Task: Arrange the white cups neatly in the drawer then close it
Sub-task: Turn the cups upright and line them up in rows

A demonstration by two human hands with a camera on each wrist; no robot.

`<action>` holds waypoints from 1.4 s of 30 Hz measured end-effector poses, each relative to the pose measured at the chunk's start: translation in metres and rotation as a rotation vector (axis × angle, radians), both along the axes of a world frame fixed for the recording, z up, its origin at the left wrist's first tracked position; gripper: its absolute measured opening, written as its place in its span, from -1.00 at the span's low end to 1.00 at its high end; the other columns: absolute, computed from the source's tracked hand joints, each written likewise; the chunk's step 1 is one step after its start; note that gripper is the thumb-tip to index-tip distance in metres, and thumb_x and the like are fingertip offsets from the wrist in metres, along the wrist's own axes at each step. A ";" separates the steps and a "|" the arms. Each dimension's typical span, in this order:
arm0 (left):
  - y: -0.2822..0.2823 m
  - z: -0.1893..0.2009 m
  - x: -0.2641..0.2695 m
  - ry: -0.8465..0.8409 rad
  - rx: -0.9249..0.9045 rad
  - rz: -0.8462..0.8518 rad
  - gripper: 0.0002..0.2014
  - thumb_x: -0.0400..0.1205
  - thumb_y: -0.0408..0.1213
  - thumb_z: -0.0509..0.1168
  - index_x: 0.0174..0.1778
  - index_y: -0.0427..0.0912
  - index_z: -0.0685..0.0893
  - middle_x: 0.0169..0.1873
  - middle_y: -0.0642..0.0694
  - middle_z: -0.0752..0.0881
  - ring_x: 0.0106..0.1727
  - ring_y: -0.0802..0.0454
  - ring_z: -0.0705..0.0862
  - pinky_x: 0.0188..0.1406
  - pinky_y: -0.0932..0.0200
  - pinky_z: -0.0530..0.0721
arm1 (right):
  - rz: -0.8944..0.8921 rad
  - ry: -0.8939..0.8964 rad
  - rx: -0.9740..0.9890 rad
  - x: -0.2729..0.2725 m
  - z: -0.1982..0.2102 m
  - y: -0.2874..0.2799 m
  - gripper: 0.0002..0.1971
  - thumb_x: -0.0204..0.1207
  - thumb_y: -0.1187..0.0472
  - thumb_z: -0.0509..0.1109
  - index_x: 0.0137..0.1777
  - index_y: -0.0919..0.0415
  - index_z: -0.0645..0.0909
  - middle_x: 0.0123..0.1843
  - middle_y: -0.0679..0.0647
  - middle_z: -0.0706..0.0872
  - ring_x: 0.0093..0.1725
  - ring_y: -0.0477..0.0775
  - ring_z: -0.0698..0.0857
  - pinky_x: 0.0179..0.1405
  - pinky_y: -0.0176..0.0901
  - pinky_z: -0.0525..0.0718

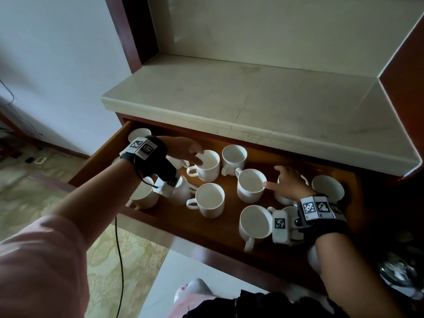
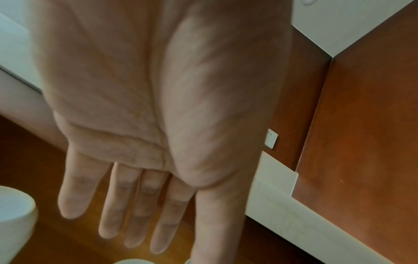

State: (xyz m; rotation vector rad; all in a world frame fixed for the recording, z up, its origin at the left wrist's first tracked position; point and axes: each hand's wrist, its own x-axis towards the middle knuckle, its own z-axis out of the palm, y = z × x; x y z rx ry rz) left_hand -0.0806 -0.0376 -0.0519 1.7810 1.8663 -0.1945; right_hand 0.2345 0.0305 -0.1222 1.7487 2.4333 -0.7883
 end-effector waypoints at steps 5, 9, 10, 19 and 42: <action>-0.005 -0.001 -0.035 -0.008 -0.016 0.031 -0.40 0.61 0.04 0.32 0.55 -0.11 0.41 0.48 -0.06 0.49 0.46 -0.03 0.47 0.41 0.13 0.39 | 0.001 -0.055 0.012 -0.012 0.015 -0.010 -0.23 0.50 -0.14 0.39 0.62 0.14 0.20 0.63 0.15 0.22 0.61 0.20 0.17 0.56 0.08 0.22; -0.007 -0.010 -0.071 -0.047 0.037 0.057 -0.36 0.57 0.09 0.35 0.55 -0.06 0.39 0.50 -0.06 0.43 0.48 -0.06 0.44 0.42 0.08 0.40 | -0.059 -0.107 0.056 -0.043 0.037 -0.016 -0.21 0.49 -0.16 0.39 0.63 0.13 0.18 0.65 0.13 0.21 0.62 0.22 0.18 0.58 0.11 0.21; -0.007 -0.013 -0.080 -0.055 0.040 0.059 -0.33 0.55 0.12 0.35 0.55 -0.04 0.38 0.50 -0.05 0.41 0.48 -0.09 0.43 0.43 0.03 0.42 | -0.076 -0.106 0.047 -0.055 0.043 -0.019 -0.21 0.49 -0.17 0.39 0.62 0.13 0.18 0.65 0.13 0.21 0.62 0.21 0.18 0.57 0.10 0.23; -0.003 -0.035 -0.121 -0.094 0.094 0.071 -0.11 0.51 0.21 0.35 0.66 -0.03 0.08 0.59 -0.22 0.14 0.60 -0.26 0.17 0.49 -0.15 0.29 | -0.266 -0.132 -0.082 -0.158 0.038 -0.045 -0.01 0.36 -0.29 0.43 0.64 0.11 0.03 0.64 0.17 0.13 0.61 0.27 0.15 0.53 0.19 0.28; 0.029 -0.070 -0.112 -0.141 -0.019 0.175 -0.06 0.45 0.09 0.47 0.64 -0.04 0.10 0.53 -0.31 0.17 0.52 -0.41 0.22 0.42 -0.19 0.36 | -0.423 -0.313 -0.074 -0.137 -0.013 -0.023 -0.35 0.44 -0.06 0.46 0.51 -0.13 0.30 0.58 0.13 0.20 0.53 0.42 0.19 0.48 0.30 0.30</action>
